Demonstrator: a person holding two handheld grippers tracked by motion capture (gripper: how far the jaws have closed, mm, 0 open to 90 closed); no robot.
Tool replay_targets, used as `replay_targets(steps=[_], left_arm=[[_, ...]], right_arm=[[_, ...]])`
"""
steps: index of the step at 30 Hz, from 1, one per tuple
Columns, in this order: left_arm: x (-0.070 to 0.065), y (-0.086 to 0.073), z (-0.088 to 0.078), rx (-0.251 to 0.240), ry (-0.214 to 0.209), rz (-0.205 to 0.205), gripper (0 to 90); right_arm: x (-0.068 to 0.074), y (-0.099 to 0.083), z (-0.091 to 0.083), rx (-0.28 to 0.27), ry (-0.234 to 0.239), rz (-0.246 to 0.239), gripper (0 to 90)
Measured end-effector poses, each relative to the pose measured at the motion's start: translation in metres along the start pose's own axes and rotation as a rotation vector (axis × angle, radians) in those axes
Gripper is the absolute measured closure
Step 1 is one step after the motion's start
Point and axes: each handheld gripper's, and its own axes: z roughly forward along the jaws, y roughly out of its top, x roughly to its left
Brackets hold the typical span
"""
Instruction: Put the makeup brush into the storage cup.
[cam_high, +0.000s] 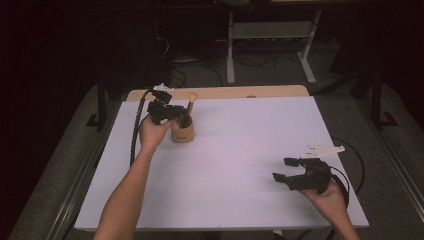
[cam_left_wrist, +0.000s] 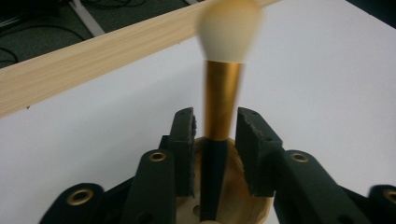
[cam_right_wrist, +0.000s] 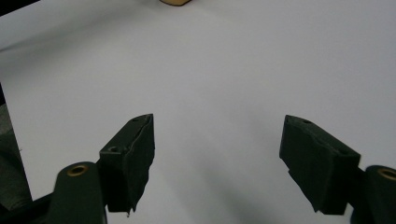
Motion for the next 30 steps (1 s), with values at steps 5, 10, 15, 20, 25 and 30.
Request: replay_targets(steps=[5,10,15,20,25,30], left_arm=[[-0.001,0.001,-0.006,-0.007,0.004,0.011,65.3],[-0.004,0.001,-0.013,-0.016,-0.007,0.019,62.4],[-0.011,0.000,-0.019,-0.016,-0.012,0.036,59.9],[-0.018,-0.002,-0.029,-0.008,-0.011,0.063,57.2],[-0.024,-0.005,-0.038,0.001,-0.023,0.087,54.9],[-0.029,-0.009,-0.044,-0.002,-0.032,0.095,54.1]], right_arm=[[-0.001,0.000,-0.001,-0.003,-0.003,-0.005,25.8],[-0.001,0.000,0.000,-0.003,-0.009,-0.008,25.7],[-0.002,0.000,-0.001,-0.003,-0.033,-0.005,25.7],[-0.003,-0.001,-0.002,-0.003,-0.054,-0.013,25.6],[-0.003,-0.001,-0.001,0.004,-0.066,-0.011,25.6],[-0.002,0.000,0.000,0.007,-0.071,-0.011,25.6]])
